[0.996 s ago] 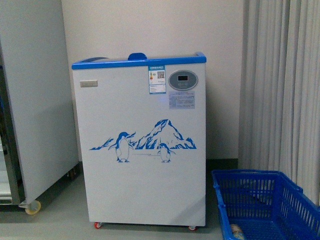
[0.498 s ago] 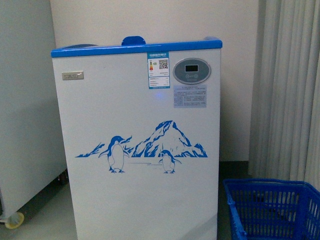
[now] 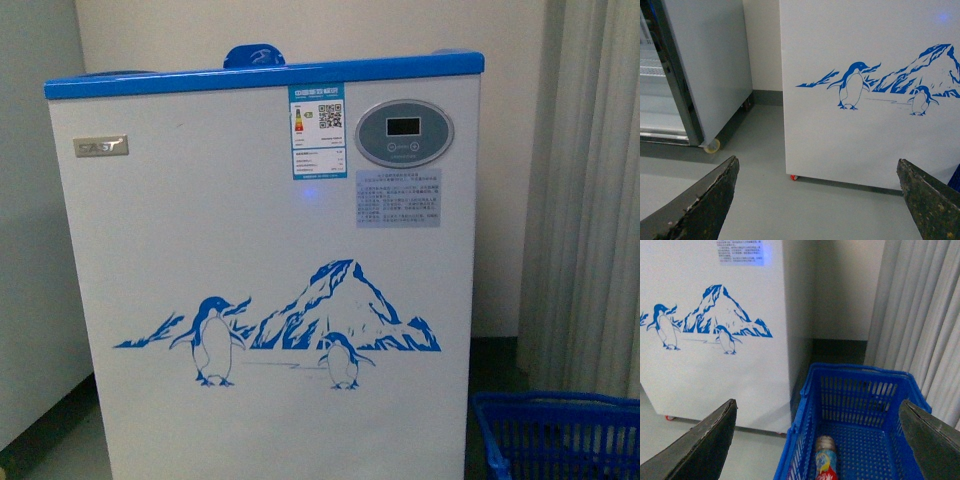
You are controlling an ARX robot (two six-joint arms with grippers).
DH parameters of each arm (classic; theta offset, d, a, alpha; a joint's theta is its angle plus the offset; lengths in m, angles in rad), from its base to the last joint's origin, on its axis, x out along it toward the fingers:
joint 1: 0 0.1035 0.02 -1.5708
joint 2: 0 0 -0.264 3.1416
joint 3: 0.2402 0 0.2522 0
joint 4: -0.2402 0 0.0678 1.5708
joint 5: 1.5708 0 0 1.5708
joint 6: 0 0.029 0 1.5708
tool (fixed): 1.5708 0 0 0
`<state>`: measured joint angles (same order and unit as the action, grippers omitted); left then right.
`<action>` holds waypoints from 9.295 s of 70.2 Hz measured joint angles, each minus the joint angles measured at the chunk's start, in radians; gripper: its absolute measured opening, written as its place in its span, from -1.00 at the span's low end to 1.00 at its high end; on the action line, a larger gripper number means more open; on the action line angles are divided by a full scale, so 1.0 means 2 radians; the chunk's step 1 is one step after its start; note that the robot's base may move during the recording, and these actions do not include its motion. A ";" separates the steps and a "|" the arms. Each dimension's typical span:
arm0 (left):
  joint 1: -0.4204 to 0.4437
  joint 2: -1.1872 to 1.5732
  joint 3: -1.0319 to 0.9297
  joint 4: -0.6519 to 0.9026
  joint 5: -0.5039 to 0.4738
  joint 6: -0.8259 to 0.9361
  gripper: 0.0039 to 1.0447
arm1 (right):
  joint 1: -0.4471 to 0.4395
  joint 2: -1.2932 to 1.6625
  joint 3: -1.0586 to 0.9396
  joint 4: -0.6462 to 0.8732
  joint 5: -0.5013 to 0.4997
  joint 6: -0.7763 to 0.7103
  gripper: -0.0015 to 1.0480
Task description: Put drink in fridge
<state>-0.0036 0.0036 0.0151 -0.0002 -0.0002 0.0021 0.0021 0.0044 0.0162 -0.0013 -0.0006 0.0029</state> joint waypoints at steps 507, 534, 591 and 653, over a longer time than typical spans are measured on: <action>-0.067 0.735 0.353 0.230 0.279 0.466 0.85 | 0.150 0.194 0.263 -0.101 0.241 0.117 -0.17; -0.079 0.840 0.453 0.173 0.282 0.671 0.85 | 0.150 0.194 0.263 -0.101 0.241 0.117 -0.17; -0.084 0.965 0.619 0.150 0.269 0.674 0.85 | 0.150 0.194 0.263 -0.101 0.241 0.117 -0.17; -0.073 1.227 1.055 0.091 0.168 0.656 0.85 | 0.150 0.194 0.263 -0.101 0.241 0.117 -0.17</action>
<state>-0.1497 2.4577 2.1258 0.1810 0.3359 1.3144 0.3023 0.3923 0.5426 -0.2043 0.4824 0.2375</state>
